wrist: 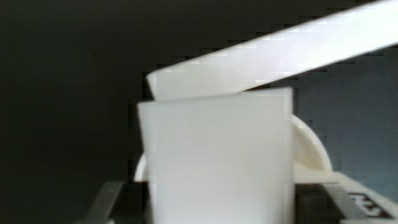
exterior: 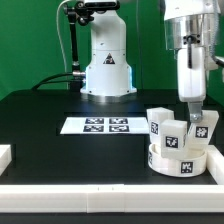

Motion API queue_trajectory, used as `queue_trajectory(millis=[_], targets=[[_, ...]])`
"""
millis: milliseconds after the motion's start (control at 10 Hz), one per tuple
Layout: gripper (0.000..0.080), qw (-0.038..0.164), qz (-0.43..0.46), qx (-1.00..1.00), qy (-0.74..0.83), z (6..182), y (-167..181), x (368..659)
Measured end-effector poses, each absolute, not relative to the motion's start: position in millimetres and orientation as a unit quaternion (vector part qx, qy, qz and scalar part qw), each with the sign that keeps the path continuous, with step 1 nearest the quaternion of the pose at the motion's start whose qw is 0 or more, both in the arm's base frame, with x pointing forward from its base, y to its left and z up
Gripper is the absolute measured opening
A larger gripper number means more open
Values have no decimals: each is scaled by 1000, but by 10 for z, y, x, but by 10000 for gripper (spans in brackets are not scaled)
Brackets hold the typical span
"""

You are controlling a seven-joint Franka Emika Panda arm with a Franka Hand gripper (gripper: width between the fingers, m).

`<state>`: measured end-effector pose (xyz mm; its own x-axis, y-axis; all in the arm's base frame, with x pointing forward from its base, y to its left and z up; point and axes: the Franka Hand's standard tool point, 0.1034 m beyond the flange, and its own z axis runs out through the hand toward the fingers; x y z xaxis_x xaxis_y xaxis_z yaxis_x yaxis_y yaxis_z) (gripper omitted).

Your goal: Assemble stool

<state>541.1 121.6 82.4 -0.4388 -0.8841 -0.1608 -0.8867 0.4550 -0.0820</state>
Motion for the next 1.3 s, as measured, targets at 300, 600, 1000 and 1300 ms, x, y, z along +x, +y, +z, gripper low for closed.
queue_trajectory(millis=[300,600,1000,1300], targets=[[353,90,11,-491,866,819,1220,5407],[641,77,28,-554,829,993,1339,5516],[649,80,19,-662,745,1008,1350,5521],[649,64,-3,-807,587,1017,1341,5514]])
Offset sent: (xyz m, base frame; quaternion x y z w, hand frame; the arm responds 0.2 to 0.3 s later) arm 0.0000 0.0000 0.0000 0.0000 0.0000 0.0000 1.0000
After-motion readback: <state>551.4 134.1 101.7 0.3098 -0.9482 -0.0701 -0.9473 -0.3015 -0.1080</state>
